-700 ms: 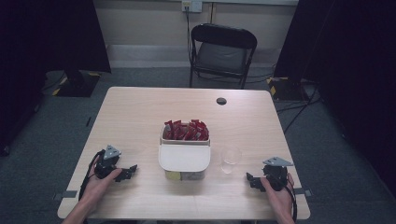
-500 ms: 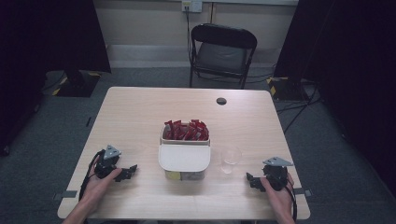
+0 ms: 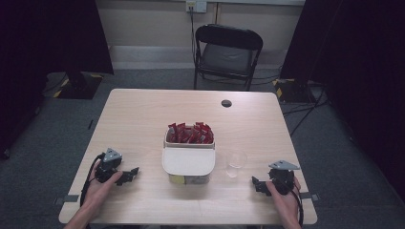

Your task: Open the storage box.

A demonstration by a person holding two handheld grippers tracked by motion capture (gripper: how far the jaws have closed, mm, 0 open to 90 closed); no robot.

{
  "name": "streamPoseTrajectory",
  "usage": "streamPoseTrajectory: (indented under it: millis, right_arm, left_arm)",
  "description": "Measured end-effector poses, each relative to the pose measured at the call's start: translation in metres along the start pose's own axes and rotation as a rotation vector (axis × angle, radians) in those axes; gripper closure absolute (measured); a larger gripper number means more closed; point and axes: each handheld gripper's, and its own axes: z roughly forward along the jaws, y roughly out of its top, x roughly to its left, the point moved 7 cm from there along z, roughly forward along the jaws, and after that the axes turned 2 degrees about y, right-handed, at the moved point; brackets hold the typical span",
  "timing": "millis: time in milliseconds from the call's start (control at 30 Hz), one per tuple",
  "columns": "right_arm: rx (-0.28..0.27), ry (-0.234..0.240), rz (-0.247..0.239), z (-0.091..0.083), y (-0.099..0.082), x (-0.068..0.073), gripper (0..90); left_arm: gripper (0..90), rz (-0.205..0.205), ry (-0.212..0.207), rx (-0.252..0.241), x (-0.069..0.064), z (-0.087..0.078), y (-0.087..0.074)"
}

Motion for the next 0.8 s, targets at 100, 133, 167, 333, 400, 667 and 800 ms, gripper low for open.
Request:
streamPoseTrajectory:
  millis: [100,133,167,333,400,667,800]
  right_arm:
    - [0.0,0.0,0.0,0.0,0.0,0.0,0.0]
    - [0.0,0.0,0.0,0.0,0.0,0.0,0.0]
    - [0.0,0.001,0.001,0.0,0.0,0.0,0.0]
    - [0.0,0.001,0.001,0.0,0.0,0.0,0.0]
    - [0.0,0.002,0.003,0.0,0.0,0.0,0.0]
    - [0.001,0.001,0.001,0.0,0.0,0.0,0.0]
    - [0.0,0.002,0.001,0.0,0.0,0.0,0.0]
  left_arm:
    - [16.4,-0.006,-0.019,-0.019,-0.004,-0.004,0.003]
    - [16.4,-0.006,-0.019,-0.019,-0.004,-0.004,0.003]
    - [16.3,-0.008,-0.023,-0.025,-0.005,-0.005,0.004]
    - [16.3,-0.003,-0.048,-0.033,-0.01,-0.008,0.006]
    - [16.3,-0.002,-0.058,-0.038,-0.013,-0.01,0.008]
    - [16.8,0.028,-0.083,-0.058,-0.024,-0.012,0.015]
    - [16.8,0.034,-0.112,-0.074,-0.031,-0.015,0.019]
